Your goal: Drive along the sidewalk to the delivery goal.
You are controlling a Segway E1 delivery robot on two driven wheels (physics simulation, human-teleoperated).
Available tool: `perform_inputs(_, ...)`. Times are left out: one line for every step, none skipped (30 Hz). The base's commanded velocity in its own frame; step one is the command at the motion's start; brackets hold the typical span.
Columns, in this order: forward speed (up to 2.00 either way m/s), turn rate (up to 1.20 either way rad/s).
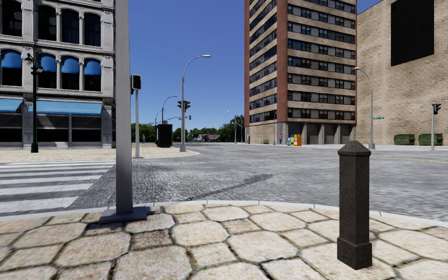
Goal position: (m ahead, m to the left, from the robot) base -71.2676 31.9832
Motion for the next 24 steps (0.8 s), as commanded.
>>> perform_inputs(0.0,0.0)
perform_inputs(0.0,0.0)
perform_inputs(0.0,0.0)
perform_inputs(0.0,0.0)
perform_inputs(0.0,0.0)
perform_inputs(0.0,0.0)
perform_inputs(0.0,0.0)
perform_inputs(0.0,0.0)
perform_inputs(0.0,0.0)
perform_inputs(0.0,0.0)
perform_inputs(0.0,0.0)
perform_inputs(0.0,0.0)
perform_inputs(0.0,0.0)
perform_inputs(0.0,0.0)
perform_inputs(0.0,0.0)
perform_inputs(0.0,0.0)
perform_inputs(0.0,0.0)
perform_inputs(0.0,0.0)
perform_inputs(0.0,0.0)
perform_inputs(0.0,0.0)
perform_inputs(0.0,0.0)
perform_inputs(0.0,0.0)
perform_inputs(0.0,0.0)
perform_inputs(0.0,0.0)
